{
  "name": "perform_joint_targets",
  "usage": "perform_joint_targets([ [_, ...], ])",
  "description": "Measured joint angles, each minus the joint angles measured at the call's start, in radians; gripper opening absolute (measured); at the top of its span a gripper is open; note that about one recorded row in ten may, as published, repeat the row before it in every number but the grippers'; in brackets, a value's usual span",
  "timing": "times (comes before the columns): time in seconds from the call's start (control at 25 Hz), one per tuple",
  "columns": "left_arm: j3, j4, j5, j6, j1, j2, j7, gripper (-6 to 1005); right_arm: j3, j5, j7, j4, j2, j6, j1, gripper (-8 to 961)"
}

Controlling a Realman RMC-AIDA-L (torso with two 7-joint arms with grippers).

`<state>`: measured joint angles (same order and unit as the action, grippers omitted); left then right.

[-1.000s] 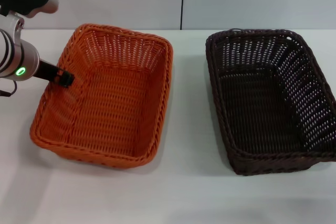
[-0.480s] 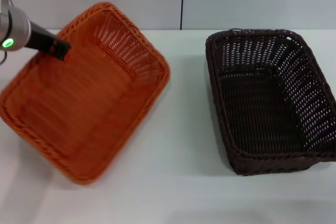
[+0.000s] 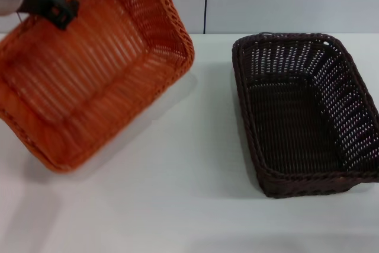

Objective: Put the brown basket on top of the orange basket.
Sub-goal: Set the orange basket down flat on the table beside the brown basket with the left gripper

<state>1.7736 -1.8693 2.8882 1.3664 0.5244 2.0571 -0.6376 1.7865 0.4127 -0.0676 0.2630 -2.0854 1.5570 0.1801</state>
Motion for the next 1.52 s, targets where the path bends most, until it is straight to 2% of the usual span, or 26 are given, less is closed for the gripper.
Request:
perform_joint_targets([
  [0.16, -0.014, -0.065, -0.002, 0.011, -0.010, 0.002, -0.073, 182, -0.005, 0.000, 0.001, -0.001, 0.000, 0.017, -0.009, 826],
  [0.28, -0.014, -0.065, -0.002, 0.011, -0.010, 0.002, -0.073, 181, -0.006, 0.000, 0.001, -0.002, 0.000, 0.022, -0.012, 826],
  [0.4, -0.066, -0.079, -0.010, 0.068, -0.005, 0.002, -0.245, 181, -0.006, 0.000, 0.002, -0.002, 0.001, 0.024, -0.013, 826],
  [0.6, -0.134, -0.074, -0.019, 0.090, -0.005, 0.003, -0.368, 181, -0.006, 0.000, 0.003, -0.002, 0.001, 0.024, -0.014, 826],
  [0.76, -0.192, -0.085, -0.031, 0.110, 0.008, 0.003, -0.386, 181, -0.006, 0.000, 0.003, -0.002, 0.001, 0.024, -0.011, 825],
  [1.08, -0.225, -0.073, -0.088, 0.102, 0.022, 0.005, -0.403, 180, -0.005, 0.000, 0.003, -0.002, 0.001, 0.018, -0.014, 826],
  [1.52, -0.217, 0.067, -0.129, 0.032, 0.044, 0.008, -0.411, 180, 0.000, 0.000, 0.003, -0.005, 0.002, 0.016, -0.007, 825],
])
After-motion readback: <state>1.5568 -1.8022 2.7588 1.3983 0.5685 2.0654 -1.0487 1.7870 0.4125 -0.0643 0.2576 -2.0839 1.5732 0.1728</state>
